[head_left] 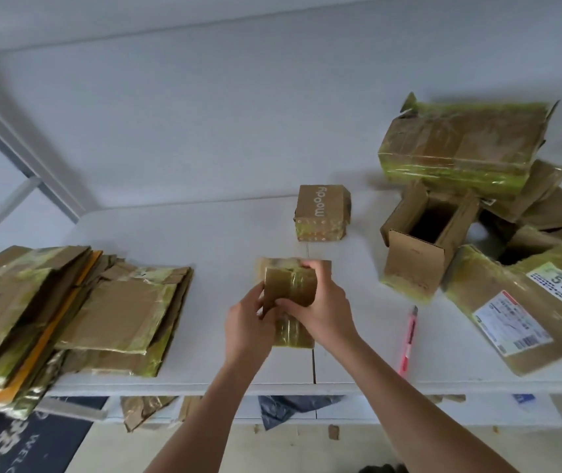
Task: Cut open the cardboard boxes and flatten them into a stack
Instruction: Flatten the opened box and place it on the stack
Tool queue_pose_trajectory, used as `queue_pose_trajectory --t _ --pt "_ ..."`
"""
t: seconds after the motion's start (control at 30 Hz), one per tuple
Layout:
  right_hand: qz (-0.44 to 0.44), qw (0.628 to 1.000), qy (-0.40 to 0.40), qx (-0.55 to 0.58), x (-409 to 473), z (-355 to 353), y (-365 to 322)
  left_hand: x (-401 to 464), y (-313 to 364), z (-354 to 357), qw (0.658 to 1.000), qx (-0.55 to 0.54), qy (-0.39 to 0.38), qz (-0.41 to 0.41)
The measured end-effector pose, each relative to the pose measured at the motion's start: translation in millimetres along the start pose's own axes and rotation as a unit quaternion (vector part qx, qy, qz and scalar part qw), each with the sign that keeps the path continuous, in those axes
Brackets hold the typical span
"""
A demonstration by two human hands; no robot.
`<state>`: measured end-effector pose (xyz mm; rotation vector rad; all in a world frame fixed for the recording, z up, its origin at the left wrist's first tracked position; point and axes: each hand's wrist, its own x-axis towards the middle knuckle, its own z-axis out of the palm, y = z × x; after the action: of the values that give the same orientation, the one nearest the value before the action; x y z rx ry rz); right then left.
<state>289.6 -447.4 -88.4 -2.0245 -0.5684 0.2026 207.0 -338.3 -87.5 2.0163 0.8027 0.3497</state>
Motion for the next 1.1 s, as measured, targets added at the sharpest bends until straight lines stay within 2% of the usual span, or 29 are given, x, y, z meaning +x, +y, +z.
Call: queue_pose_trajectory --t 0.13,0.4,0.6,0.97,1.03,1.1 --pt "0.002 1.0 0.014 -0.006 2.1 1.4 9.5 0.8 -4.3 2.2 1.0 0.012 0.001 0.011" --pt "0.04 0.999 -0.036 0.006 17.8 -3.8 10.9 14.5 -4.2 2.0 1.0 0.023 -0.013 -0.006" --pt "0.067 0.992 -0.085 0.067 15.6 -13.5 11.9 13.4 -8.2 4.1 0.999 0.034 -0.012 -0.001" --pt "0.109 0.93 -0.224 0.271 1.6 -47.3 31.4 15.3 -14.3 -3.7 1.0 0.013 -0.022 -0.019" --pt "0.12 0.92 -0.243 0.281 3.7 -55.1 35.0 16.9 -17.7 -4.7 1.0 0.004 -0.026 -0.014" --pt "0.104 0.935 -0.247 0.232 8.1 -62.0 36.5 16.8 -19.7 -5.4 1.0 0.0 -0.027 -0.011"
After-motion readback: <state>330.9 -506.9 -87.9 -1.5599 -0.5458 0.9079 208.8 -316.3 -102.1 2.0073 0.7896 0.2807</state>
